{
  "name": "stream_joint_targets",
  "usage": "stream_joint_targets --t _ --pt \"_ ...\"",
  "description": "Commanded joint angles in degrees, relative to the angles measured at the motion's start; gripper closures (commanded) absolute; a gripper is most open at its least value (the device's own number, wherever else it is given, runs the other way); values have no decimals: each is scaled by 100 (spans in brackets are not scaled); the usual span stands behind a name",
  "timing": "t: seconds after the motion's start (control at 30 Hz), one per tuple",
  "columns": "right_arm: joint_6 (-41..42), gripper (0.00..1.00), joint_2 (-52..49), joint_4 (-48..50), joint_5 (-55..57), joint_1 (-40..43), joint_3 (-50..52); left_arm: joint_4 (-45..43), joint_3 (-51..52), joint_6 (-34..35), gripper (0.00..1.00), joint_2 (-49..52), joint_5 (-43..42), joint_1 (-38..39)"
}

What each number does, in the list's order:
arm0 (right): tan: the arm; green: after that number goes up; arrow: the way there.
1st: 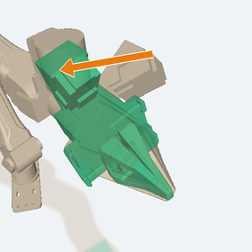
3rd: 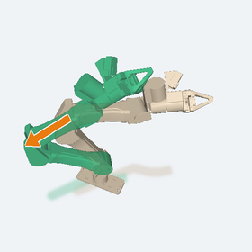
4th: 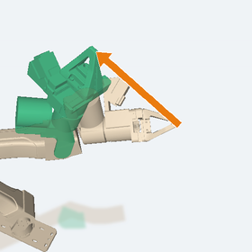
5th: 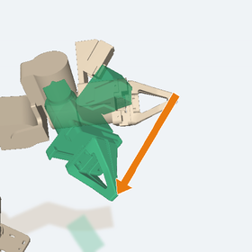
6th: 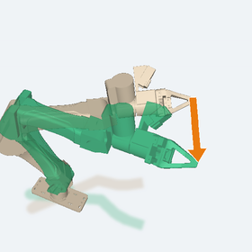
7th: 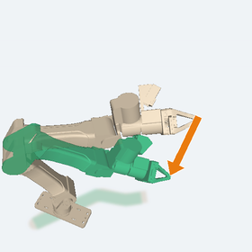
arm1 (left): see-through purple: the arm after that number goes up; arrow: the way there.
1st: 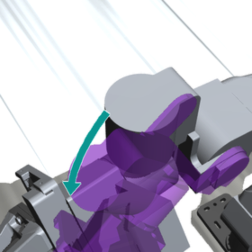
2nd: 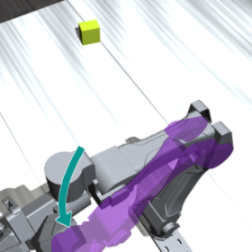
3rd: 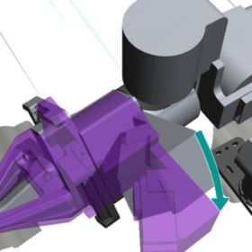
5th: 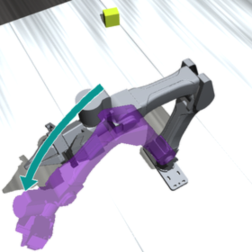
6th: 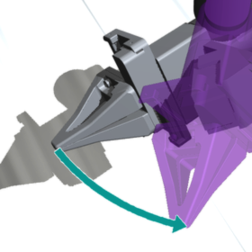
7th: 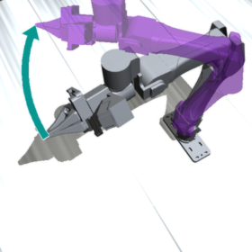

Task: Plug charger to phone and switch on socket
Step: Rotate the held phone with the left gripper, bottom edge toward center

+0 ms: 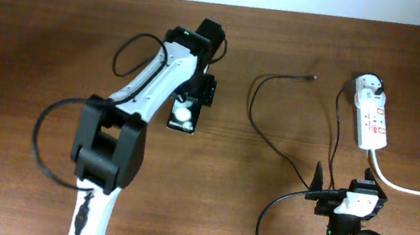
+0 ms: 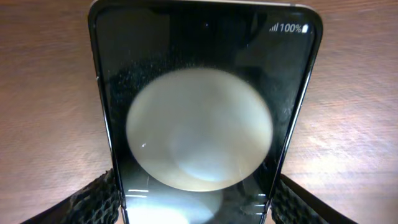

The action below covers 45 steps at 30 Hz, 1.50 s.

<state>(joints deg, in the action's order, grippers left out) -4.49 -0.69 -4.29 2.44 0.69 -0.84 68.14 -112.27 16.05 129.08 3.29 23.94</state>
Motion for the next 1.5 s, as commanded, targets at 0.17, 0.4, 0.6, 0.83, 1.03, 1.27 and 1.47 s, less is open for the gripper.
stream_joint_targets --t 0.17,0.4,0.6,0.83,1.03,1.27,1.47 --pt "24 1 37 -22 -33 -31 52 750 -9 -72 42 -1729 63 -9" --pt "24 1 37 -22 -33 -31 52 1478 -9 -72 43 -3432 72 -9" --pt "24 1 37 -22 -33 -31 52 2378 -9 -68 46 -4470 107 -9" --pt "24 1 37 -22 -33 -31 52 2859 223 -70 50 -5154 85 -9" --pt "24 1 37 -22 -33 -31 52 2396 2621 1309 53 -6474 79 -9" --pt "24 1 37 -22 -33 -31 52 -715 4588 1567 54 -6046 -1410 -9" --pt "24 1 37 -22 -33 -31 52 -1456 4588 1565 55 -4385 -2557 -9"
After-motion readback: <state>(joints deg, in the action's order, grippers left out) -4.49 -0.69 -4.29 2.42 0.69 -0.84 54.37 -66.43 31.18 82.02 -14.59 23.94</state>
